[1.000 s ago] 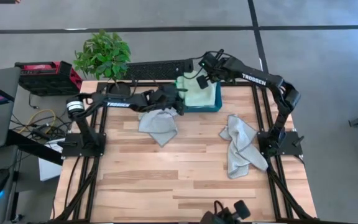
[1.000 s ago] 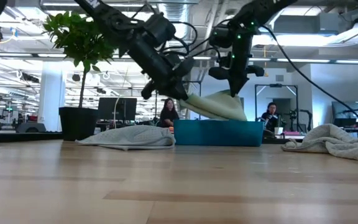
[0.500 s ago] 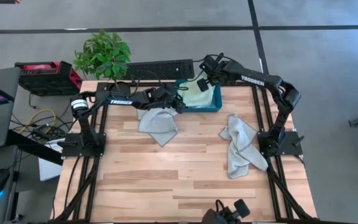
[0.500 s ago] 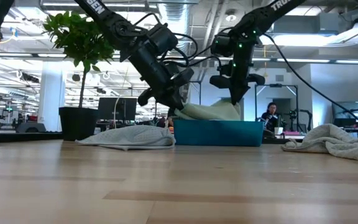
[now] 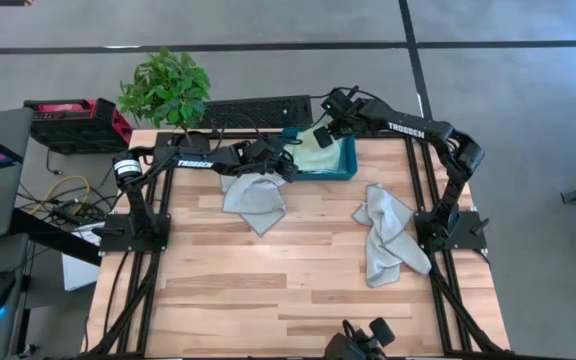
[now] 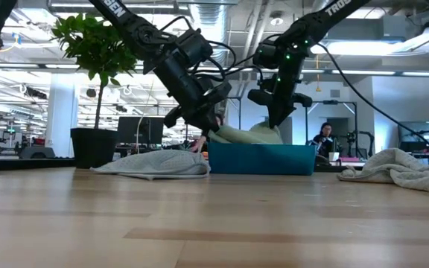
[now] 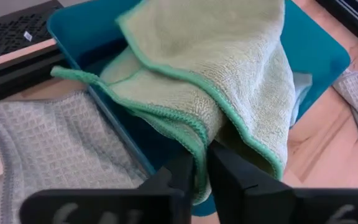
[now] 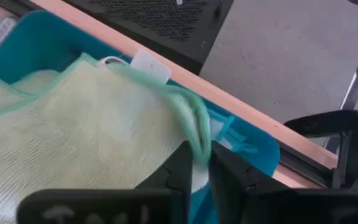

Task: Fold microfiber towels
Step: Put the green towel into the blue bin, then fold the left gray towel

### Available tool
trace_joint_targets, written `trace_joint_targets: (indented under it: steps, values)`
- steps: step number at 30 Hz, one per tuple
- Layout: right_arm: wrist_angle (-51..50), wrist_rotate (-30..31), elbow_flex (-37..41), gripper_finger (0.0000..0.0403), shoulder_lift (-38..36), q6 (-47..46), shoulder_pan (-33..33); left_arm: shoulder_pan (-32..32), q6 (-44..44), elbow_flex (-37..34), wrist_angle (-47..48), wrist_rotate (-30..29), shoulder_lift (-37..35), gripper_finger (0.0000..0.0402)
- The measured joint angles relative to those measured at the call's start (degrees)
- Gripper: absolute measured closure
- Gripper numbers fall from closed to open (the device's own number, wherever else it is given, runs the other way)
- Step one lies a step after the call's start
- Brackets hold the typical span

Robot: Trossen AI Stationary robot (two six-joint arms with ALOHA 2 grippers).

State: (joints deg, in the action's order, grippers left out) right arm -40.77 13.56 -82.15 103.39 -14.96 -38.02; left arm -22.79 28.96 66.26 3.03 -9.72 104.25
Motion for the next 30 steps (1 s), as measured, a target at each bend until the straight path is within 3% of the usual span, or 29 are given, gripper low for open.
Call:
trace_joint_targets:
  steps: [9,14,19,22,25,27,30]
  values:
    - [0.2,-0.1,0.0,0.025,0.0,0.0,-0.4,0.0,0.4,0.0,1.4,-0.5,0.0,0.0268]
    - [-0.2,-0.3,-0.2,0.0195,0.0,0.0,-0.5,-0.1,1.2,0.0,5.3,3.8,-0.1,0.0225]
    - [-5.7,-3.1,-4.0,0.0169,0.0,0.5,-0.8,-0.3,-0.2,0.0,8.5,10.2,-3.1,0.0214]
    - [-7.8,-3.5,-6.2,0.0169,0.0,0.8,-0.7,-0.3,-2.0,0.0,8.5,9.5,-6.2,0.0214]
    - [-7.0,-9.0,-6.8,0.0172,-0.1,4.0,-0.6,-0.3,-4.5,0.0,7.9,6.4,-8.8,0.0214]
    - [-4.6,-13.6,-5.8,0.0176,0.0,6.9,-0.4,-0.3,-4.7,0.0,8.5,5.5,-10.3,0.0214]
    - [0.6,-15.0,-2.3,0.0181,0.0,10.0,1.0,-0.3,-5.6,0.0,9.0,5.3,-12.9,0.0214]
